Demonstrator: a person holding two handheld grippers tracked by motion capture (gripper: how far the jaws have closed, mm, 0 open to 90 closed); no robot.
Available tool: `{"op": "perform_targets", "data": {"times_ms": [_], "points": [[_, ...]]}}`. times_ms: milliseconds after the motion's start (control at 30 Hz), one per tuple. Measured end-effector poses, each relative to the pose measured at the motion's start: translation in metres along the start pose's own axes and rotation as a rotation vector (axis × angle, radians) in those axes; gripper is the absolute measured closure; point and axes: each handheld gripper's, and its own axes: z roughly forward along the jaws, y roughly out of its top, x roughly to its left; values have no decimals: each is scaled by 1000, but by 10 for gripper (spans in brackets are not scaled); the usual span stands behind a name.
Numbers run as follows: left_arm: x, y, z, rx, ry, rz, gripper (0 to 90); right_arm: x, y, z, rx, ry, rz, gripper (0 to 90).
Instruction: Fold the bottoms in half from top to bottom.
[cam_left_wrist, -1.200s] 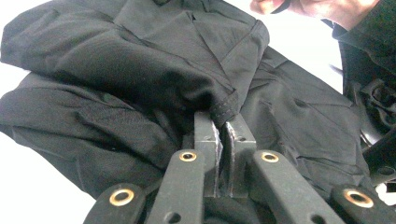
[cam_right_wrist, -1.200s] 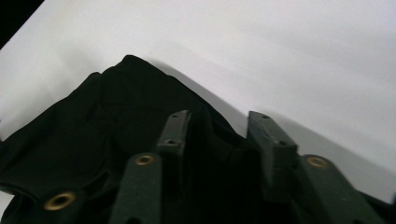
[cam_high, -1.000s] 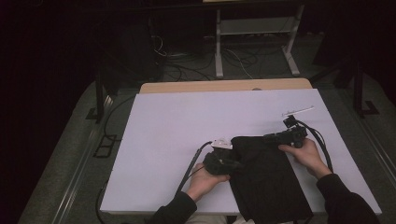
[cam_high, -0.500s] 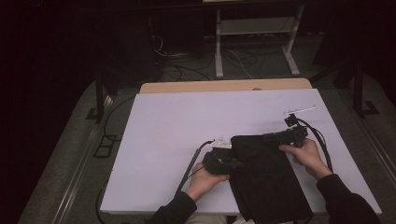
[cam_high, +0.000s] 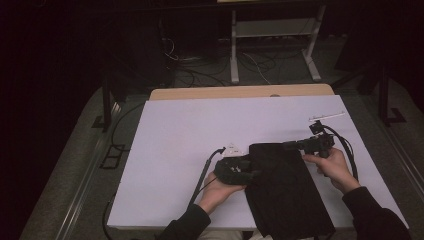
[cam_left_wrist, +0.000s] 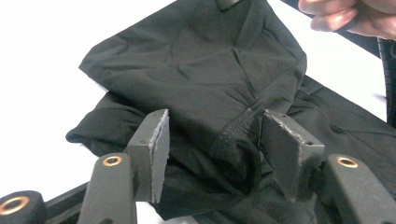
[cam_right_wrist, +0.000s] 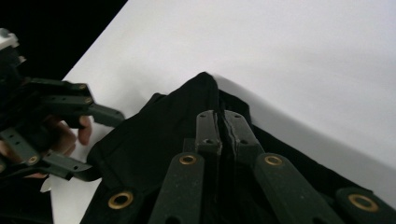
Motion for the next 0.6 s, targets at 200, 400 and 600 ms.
{"op": "perform_targets", "data": {"times_ms": [200,400,600], "points": [[0,2,-3,-15,9,-1,391,5,0,-4,-2,16,-15,838],[1,3,-6,-23,12,-6,391,13,1,-10,-9,28,-28,839],[0,3,-5,-14,11,-4,394,24,0,-14,-12,70,-42,838]]}}
